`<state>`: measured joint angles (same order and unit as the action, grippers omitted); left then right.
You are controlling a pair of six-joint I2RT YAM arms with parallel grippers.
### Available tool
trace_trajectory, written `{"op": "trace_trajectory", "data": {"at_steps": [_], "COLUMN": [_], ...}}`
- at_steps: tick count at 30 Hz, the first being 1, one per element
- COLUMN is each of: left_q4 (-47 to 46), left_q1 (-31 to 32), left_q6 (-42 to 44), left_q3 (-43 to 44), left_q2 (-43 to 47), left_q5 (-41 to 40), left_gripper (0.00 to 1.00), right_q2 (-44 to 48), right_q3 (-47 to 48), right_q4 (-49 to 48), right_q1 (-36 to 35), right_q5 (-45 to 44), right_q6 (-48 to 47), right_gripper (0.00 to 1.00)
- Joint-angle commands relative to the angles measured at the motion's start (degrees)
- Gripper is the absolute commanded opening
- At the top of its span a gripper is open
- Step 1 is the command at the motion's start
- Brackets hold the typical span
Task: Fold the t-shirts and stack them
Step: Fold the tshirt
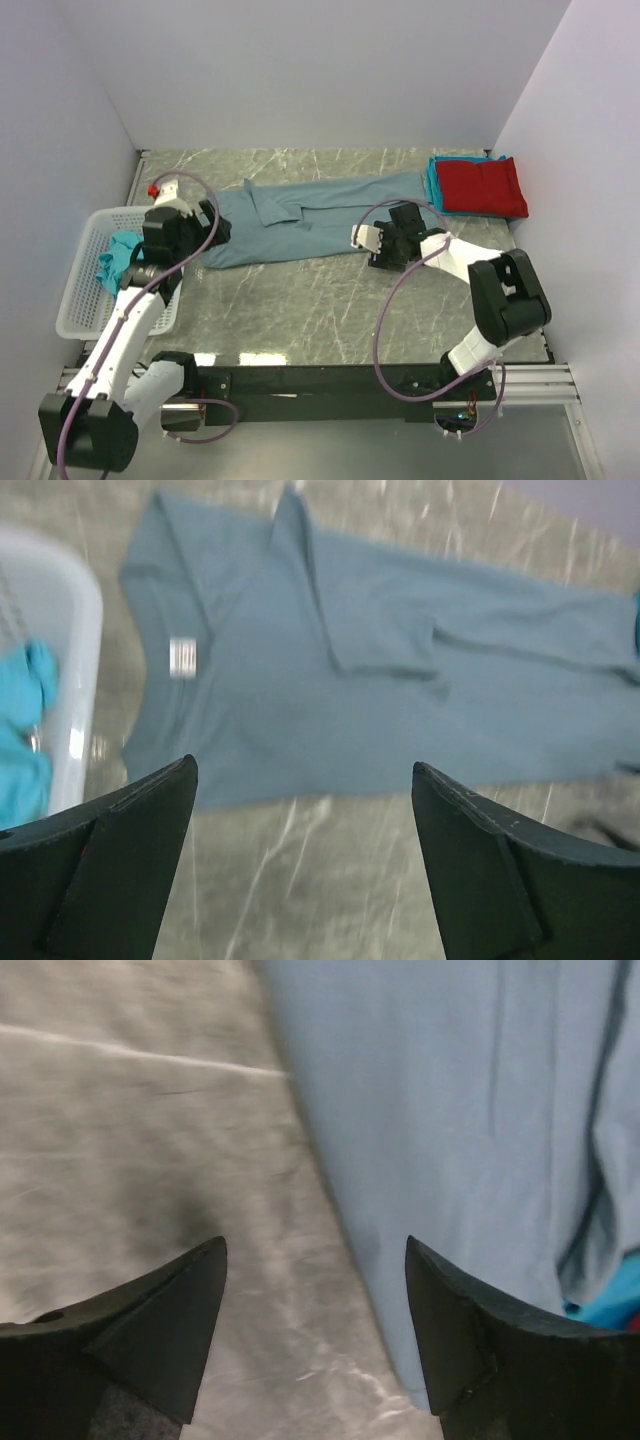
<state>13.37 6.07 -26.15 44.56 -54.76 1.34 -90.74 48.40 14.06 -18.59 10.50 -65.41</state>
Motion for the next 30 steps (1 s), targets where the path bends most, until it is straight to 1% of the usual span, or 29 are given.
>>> {"op": "trace_trajectory", "data": {"at_steps": [1, 3, 4, 6, 12, 13, 14, 15, 16, 18, 19, 21, 23, 24, 26, 29, 30], "left_q4": [0.1, 0.3, 0.4, 1.7, 4.8, 5.1, 5.2, 5.4, 5.4, 5.4, 5.2, 5.2, 4.8, 4.9, 4.9, 4.3, 3.8], "left_q1": [0.0, 0.0, 0.0, 0.0, 0.0, 0.0, 0.0, 0.0, 0.0, 0.0, 0.0, 0.0, 0.0, 0.0, 0.0, 0.0, 0.0], "left_q6": [-3.1, -3.8, -3.9, -3.4, 0.1, 0.5, 0.9, 1.4, 1.5, 1.5, 1.6, 2.2, 2.7, 2.9, 3.0, 3.0, 3.0], "left_q3": [-4.1, -5.7, -6.0, -5.2, -2.0, -2.2, -2.5, -3.2, -3.7, -4.9, -4.9, -4.7, -4.6, -4.4, -4.3, -4.4, -4.5], "left_q2": [4.6, 5.4, 5.5, 5.7, 8.0, 8.4, 8.8, 9.6, 10.0, 11.1, 11.3, 12.0, 12.1, 12.3, 12.3, 12.4, 12.4], "left_q5": [2.7, 2.7, 2.5, 1.6, -1.2, -1.2, -1.2, -2.7, -2.9, -2.9, -2.8, -3.2, -4.2, -4.2, -3.8, -3.0, -2.5], "left_gripper": [0.93, 0.92, 0.92, 0.92, 0.92, 0.92, 0.92, 0.92, 0.92, 0.92, 0.92, 0.93, 0.93, 0.93, 0.93, 0.93, 0.93], "right_q2": [-2.5, -4.6, -5.1, -5.9, -8.7, -9.0, -9.6, -9.9, -10.4, -10.9, -10.9, -10.6, -8.8, -7.9, -4.0, 2.6, 4.5], "right_q3": [1.5, 2.4, 3.4, 3.5, 7.7, 8.7, 9.2, 9.8, 10.7, 11.6, 12.1, 11.7, 10.8, 9.0, 6.5, -0.3, -4.1], "right_q4": [-8.1, -7.9, -7.7, -9.1, -3.7, -2.7, -1.7, -0.1, 0.8, 3.4, 4.3, 6.3, 8.9, 9.9, 12.6, 14.7, 15.5], "right_q1": [-1.4, -1.7, -1.6, -1.7, -2.8, -2.9, -3.0, -3.1, -3.3, -3.3, -3.5, -3.8, -4.2, -4.8, -5.5, -8.9, -10.1], "right_q5": [-9.5, -10.4, -10.8, -13.0, -14.1, -14.0, -13.9, -13.8, -13.6, -13.0, -12.5, -11.8, -10.7, -9.1, -7.8, -6.7, -6.6], "right_q6": [2.3, 3.3, 3.5, 3.6, 2.6, 2.5, 2.3, 2.3, 2.2, 2.7, 2.9, 2.8, 2.8, 2.8, 2.9, 4.4, 5.1], "right_gripper": [0.75, 0.71, 0.64, 0.61, 0.46, 0.41, 0.37, 0.32, 0.21, 0.15, 0.10, 0.04, 0.03, 0.00, 0.00, 0.00, 0.00]}}
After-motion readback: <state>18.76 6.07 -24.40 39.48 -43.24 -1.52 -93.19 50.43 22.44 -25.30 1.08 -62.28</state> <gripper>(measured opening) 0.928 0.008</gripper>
